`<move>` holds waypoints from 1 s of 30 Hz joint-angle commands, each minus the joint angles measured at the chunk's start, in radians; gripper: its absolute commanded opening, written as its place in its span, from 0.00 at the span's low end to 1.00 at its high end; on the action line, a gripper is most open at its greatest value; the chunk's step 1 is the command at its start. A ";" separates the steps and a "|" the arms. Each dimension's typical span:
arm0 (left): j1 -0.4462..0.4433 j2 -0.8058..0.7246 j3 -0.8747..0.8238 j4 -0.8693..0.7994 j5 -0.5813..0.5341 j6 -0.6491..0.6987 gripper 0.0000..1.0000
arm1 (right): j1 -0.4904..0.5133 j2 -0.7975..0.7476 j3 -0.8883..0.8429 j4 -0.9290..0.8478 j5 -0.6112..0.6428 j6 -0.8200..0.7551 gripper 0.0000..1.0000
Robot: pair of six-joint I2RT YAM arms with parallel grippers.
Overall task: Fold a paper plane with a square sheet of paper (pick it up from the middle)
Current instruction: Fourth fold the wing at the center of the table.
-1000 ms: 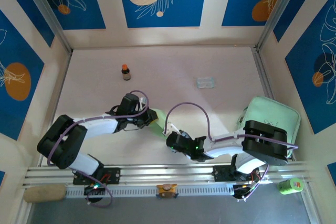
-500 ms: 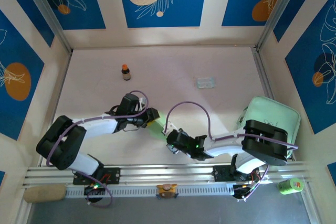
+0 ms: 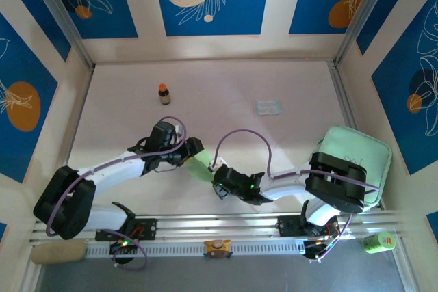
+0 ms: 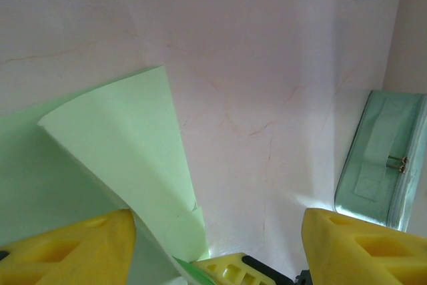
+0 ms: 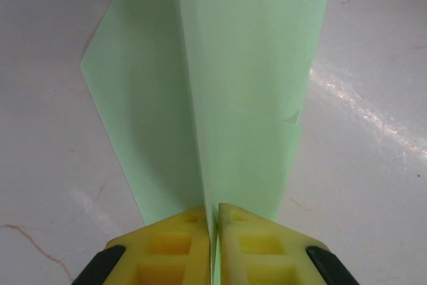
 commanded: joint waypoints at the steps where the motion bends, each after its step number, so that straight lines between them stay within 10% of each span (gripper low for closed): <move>1: 0.009 -0.020 0.016 -0.047 -0.017 0.027 0.67 | -0.010 0.008 0.018 -0.002 -0.053 0.053 0.13; 30: 0.013 -0.079 -0.002 -0.088 -0.041 0.025 0.62 | -0.043 0.054 0.014 0.070 -0.180 0.253 0.09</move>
